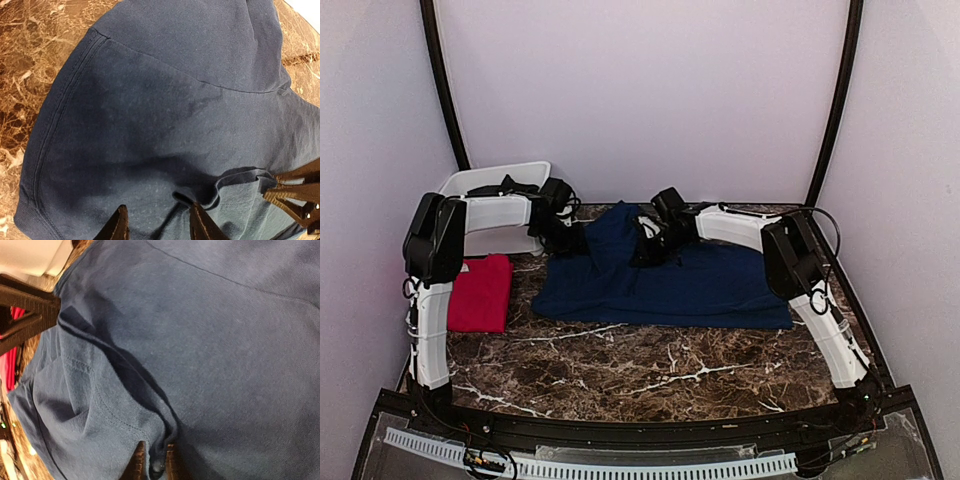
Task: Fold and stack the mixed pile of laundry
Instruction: Adjust the 1/3-folded T-shirt at the center of the board.
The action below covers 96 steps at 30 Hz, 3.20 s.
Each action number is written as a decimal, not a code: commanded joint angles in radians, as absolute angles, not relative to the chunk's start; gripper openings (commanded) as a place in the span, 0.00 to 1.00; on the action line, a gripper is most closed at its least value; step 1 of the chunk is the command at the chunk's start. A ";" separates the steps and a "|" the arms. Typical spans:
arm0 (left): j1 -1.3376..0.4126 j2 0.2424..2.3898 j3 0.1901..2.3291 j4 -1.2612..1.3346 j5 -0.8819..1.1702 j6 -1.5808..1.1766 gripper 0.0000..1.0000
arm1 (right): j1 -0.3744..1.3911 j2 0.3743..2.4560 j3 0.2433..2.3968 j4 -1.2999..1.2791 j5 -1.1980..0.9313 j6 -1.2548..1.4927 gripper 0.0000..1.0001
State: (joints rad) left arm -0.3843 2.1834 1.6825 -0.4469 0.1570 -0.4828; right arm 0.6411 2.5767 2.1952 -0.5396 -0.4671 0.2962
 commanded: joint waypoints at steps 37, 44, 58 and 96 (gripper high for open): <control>-0.425 2.307 1.814 -0.375 0.224 -0.352 0.43 | 0.618 2.394 1.909 -0.418 -0.364 0.359 0.00; -0.426 2.303 1.813 -0.377 0.226 -0.349 0.14 | 0.618 2.391 1.914 -0.413 -0.371 0.361 0.00; -0.426 2.151 1.739 -0.319 0.139 -0.339 0.00 | 0.617 2.358 1.943 -0.351 -0.348 0.350 0.00; -0.435 2.092 1.732 -0.371 0.073 -0.305 0.46 | 0.556 2.075 1.680 -0.411 -0.335 0.226 0.56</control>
State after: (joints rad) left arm -0.4221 2.1933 1.7626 -0.3286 0.0505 -0.3351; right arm 0.5842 2.2658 1.7855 -0.3977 -0.3630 0.2955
